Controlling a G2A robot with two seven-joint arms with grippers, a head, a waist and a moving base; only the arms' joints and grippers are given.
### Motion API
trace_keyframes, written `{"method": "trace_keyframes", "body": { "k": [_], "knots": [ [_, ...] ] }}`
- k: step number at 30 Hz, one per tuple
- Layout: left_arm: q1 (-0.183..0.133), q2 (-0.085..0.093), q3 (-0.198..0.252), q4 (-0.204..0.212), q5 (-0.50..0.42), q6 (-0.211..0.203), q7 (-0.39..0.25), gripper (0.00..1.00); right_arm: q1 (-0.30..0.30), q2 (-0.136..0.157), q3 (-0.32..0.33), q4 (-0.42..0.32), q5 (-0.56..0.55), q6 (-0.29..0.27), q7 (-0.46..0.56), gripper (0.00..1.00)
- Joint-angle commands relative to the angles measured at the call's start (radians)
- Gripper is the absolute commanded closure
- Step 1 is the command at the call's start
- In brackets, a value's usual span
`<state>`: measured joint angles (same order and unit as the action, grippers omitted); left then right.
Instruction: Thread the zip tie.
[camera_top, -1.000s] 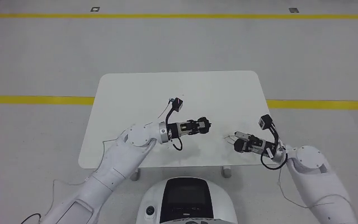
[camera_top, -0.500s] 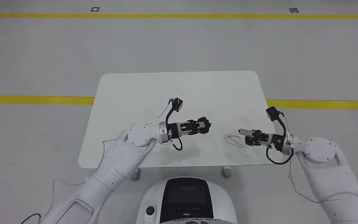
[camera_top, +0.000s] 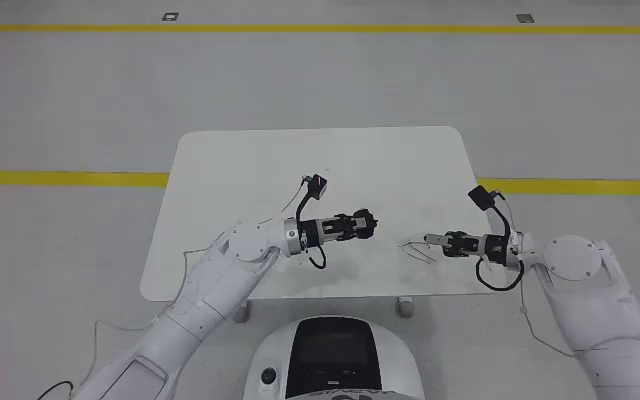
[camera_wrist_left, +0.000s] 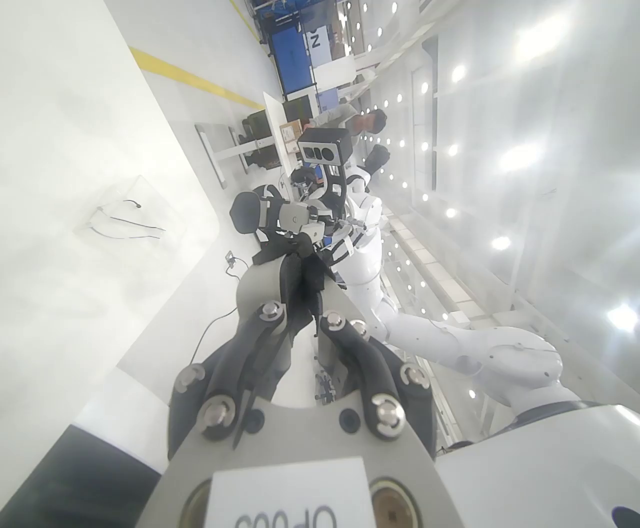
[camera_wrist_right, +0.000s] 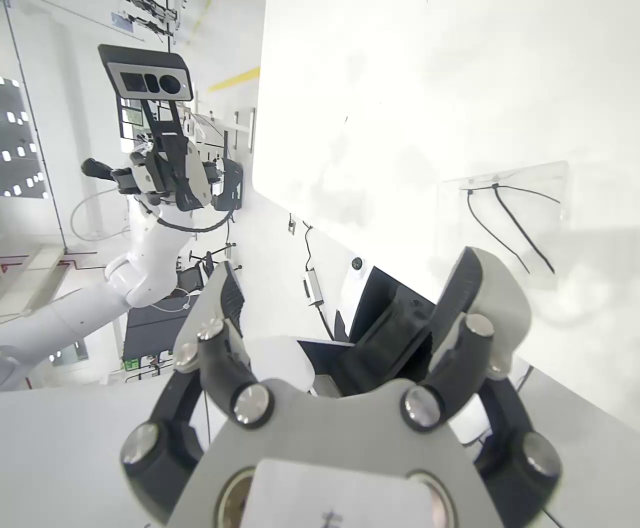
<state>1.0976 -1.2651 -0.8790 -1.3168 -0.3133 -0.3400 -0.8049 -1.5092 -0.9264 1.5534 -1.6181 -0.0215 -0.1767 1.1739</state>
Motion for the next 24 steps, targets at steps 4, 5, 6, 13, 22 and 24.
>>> {"method": "trace_keyframes", "body": {
  "k": [4,5,6,13,22,24],
  "knots": [
    [0.0,0.0,0.0,0.0,0.0,0.0,0.0,1.0,0.0,0.0,0.0,0.0,0.0,0.0,0.0,0.0],
    [0.0,0.0,0.0,0.0,0.0,0.0,0.0,1.0,0.0,0.0,0.0,0.0,0.0,0.0,0.0,0.0],
    [0.0,0.0,0.0,0.0,0.0,0.0,0.0,1.0,0.0,0.0,0.0,0.0,0.0,0.0,0.0,0.0],
    [0.0,0.0,0.0,0.0,0.0,0.0,0.0,1.0,-0.001,0.0,-0.001,0.001,0.0,0.001,-0.006,0.0],
    [0.0,0.0,0.0,0.0,0.0,0.0,0.0,1.0,0.006,0.015,-0.028,-0.048,-0.222,-0.056,0.008,0.0],
    [0.0,0.0,0.0,0.0,0.0,0.0,0.0,1.0,0.02,0.017,-0.048,-0.055,-0.264,-0.067,0.021,0.0]
  ]
}}
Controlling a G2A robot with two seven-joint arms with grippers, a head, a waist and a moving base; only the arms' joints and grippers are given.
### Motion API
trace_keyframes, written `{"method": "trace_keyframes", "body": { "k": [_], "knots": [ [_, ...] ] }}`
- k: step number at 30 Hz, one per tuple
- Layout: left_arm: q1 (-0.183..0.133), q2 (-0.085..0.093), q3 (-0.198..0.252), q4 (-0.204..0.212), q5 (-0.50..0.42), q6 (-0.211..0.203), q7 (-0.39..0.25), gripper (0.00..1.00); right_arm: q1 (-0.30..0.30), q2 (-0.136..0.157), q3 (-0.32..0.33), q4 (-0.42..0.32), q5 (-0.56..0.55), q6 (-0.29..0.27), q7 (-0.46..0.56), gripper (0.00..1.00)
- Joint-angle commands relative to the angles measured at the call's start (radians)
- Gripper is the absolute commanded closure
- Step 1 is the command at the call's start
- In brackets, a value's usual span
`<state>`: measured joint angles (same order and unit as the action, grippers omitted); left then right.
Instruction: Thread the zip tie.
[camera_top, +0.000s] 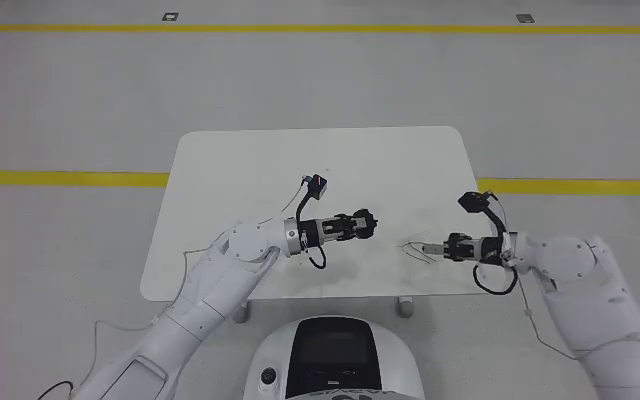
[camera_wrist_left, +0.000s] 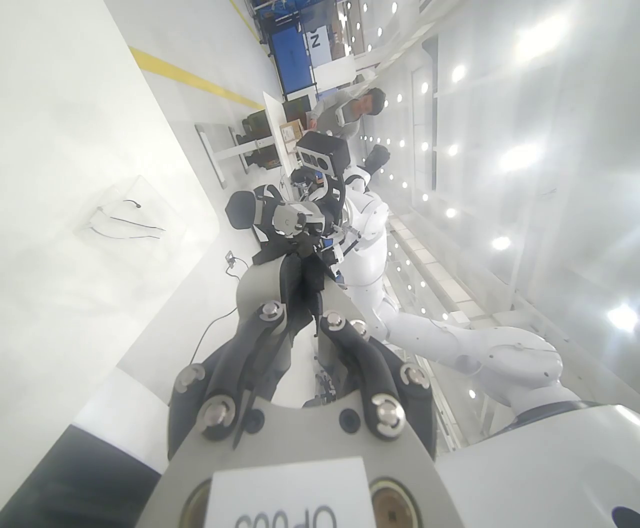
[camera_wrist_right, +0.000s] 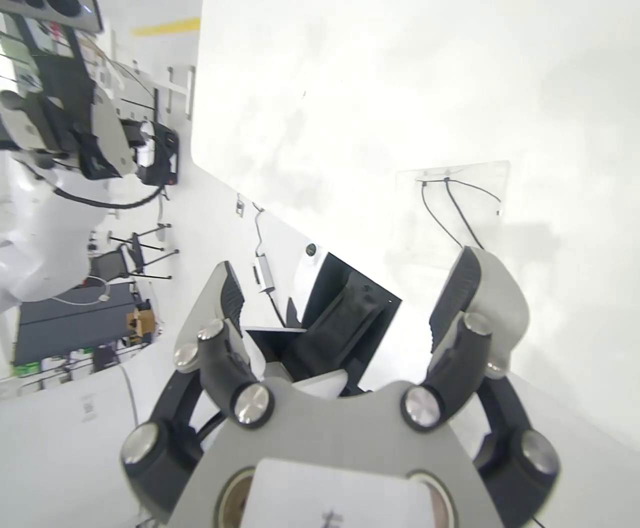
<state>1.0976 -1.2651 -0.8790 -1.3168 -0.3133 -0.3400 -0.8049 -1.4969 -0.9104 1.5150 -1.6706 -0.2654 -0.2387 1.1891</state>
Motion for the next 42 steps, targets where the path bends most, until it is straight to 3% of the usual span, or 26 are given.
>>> {"method": "trace_keyframes", "body": {
  "k": [1,8,19,23,28,36,42],
  "knots": [
    [0.0,0.0,0.0,0.0,0.0,0.0,0.0,1.0,0.015,0.001,-0.019,-0.002,-0.035,-0.008,0.008,0.0],
    [0.0,0.0,0.0,0.0,0.0,0.0,0.0,1.0,0.1,-0.007,-0.143,0.017,-0.14,-0.013,0.002,0.0],
    [0.0,0.0,0.0,0.0,0.0,0.0,0.0,1.0,0.1,-0.007,-0.143,0.017,-0.14,-0.013,0.002,0.0],
    [0.0,0.0,0.0,0.0,0.0,0.0,0.0,1.0,0.098,-0.003,-0.163,-0.008,-0.224,-0.039,-0.003,0.0],
    [0.0,0.0,0.0,0.0,0.0,0.0,0.0,1.0,0.151,-0.002,-0.231,-0.029,-0.36,-0.04,0.083,0.0],
    [0.0,0.0,0.0,0.0,0.0,0.0,0.0,1.0,0.275,-0.019,-0.357,0.043,-0.402,-0.035,0.153,0.0],
    [0.0,0.0,0.0,0.0,0.0,0.0,0.0,1.0,0.278,-0.02,-0.362,0.046,-0.404,-0.033,0.154,0.0]
  ]
}}
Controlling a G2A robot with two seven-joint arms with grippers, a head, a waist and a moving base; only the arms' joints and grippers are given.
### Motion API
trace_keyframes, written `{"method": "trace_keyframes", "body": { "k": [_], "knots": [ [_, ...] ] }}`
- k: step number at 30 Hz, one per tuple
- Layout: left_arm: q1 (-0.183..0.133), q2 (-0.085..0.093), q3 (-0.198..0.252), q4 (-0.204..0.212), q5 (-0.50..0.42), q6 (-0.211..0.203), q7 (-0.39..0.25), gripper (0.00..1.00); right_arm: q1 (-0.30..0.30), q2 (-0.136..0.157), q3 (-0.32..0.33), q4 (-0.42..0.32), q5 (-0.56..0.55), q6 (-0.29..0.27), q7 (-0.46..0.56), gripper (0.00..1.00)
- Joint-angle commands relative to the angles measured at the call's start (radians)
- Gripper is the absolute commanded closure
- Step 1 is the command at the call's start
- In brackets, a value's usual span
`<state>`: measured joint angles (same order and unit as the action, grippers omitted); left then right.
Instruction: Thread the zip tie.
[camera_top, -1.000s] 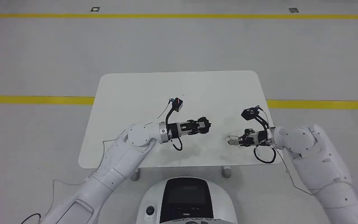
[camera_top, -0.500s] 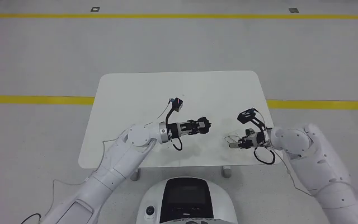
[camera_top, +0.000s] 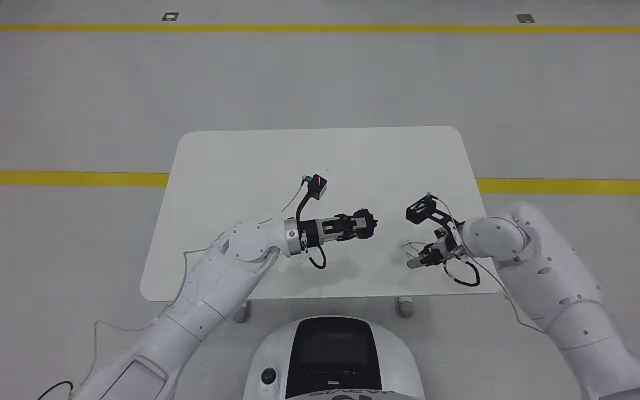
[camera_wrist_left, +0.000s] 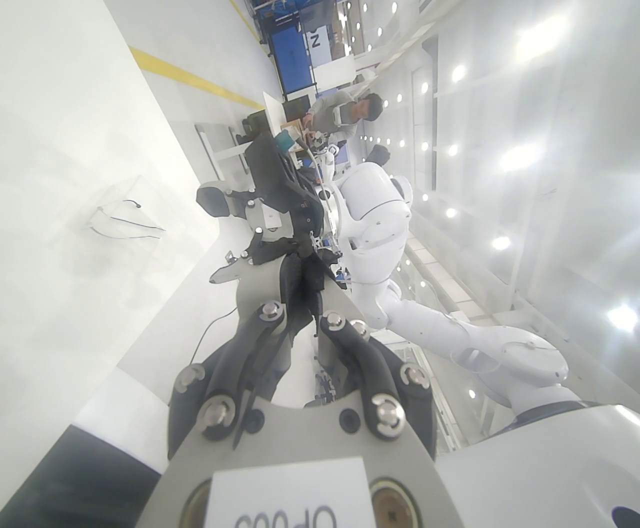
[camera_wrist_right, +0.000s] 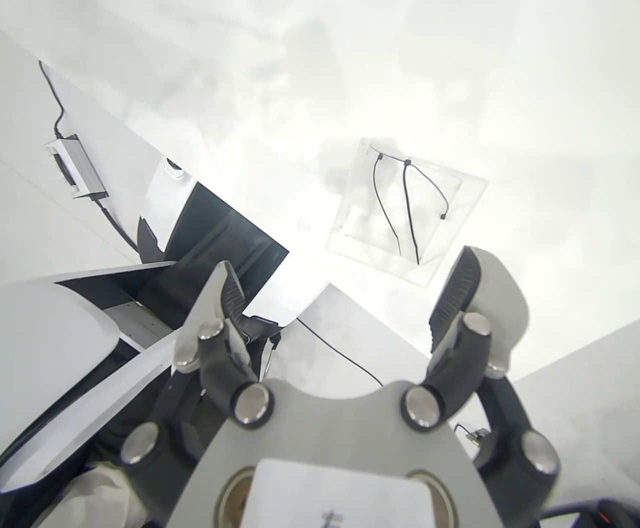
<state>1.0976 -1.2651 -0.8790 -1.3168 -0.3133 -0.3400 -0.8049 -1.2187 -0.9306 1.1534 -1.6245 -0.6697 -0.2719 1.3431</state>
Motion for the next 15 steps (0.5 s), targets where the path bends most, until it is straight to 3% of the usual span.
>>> {"method": "trace_keyframes", "body": {
  "k": [1,7,15],
  "knots": [
    [0.0,0.0,0.0,0.0,0.0,0.0,0.0,1.0,0.0,0.0,0.0,0.0,0.0,0.0,0.0,0.0],
    [0.0,0.0,0.0,0.0,0.0,0.0,0.0,1.0,-0.01,-0.001,-0.011,0.013,-0.01,-0.015,-0.054,0.0],
    [0.0,0.0,0.0,0.0,0.0,0.0,0.0,1.0,0.031,-0.006,-0.059,0.053,-0.047,-0.049,-0.07,0.0]
  ]
}}
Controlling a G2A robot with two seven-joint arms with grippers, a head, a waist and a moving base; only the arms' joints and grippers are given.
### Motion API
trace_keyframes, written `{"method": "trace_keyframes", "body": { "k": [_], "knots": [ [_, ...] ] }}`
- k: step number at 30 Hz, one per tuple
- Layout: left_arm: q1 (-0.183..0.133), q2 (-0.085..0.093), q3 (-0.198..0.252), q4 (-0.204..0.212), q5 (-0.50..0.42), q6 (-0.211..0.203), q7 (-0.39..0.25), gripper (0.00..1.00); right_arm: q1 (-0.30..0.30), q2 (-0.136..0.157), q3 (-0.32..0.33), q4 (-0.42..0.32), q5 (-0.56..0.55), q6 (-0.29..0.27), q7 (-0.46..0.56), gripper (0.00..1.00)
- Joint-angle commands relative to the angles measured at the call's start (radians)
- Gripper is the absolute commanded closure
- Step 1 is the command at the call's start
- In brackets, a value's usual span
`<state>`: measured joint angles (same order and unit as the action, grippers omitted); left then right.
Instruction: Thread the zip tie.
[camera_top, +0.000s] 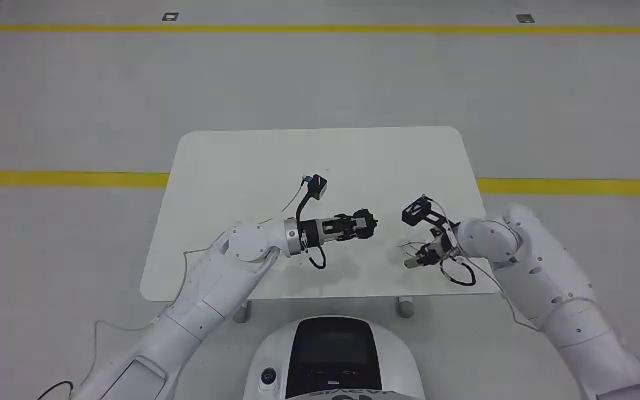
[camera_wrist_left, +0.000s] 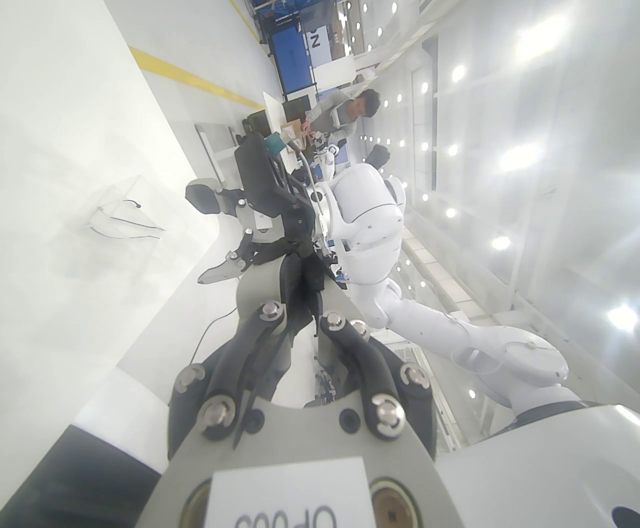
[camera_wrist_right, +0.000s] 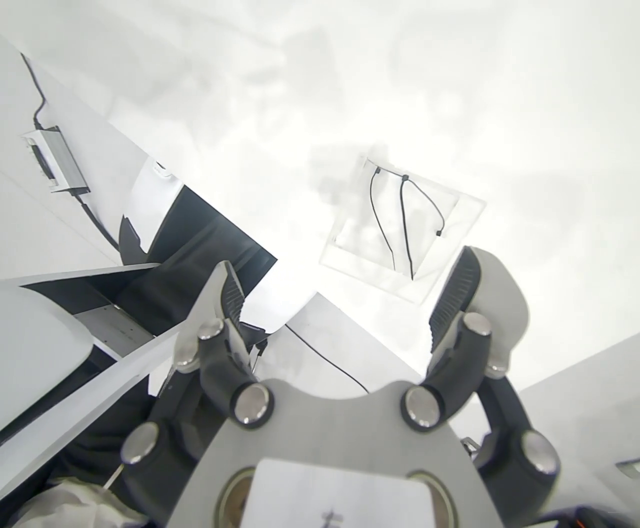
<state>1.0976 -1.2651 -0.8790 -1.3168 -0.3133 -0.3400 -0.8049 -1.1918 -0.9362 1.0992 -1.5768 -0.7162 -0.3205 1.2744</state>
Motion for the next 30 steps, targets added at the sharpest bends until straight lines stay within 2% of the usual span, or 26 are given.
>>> {"method": "trace_keyframes", "body": {
  "k": [1,28,30],
  "knots": [
    [0.0,0.0,0.0,0.0,0.0,0.0,0.0,1.0,0.011,-0.002,-0.011,0.016,-0.004,0.001,-0.004,0.0],
    [0.0,0.0,0.0,0.0,0.0,0.0,0.0,1.0,0.006,-0.004,-0.054,0.023,-0.063,-0.02,-0.061,0.0],
    [0.0,0.0,0.0,0.0,0.0,0.0,0.0,1.0,-0.004,-0.003,-0.055,0.021,-0.077,-0.013,-0.093,0.0]
  ]
}}
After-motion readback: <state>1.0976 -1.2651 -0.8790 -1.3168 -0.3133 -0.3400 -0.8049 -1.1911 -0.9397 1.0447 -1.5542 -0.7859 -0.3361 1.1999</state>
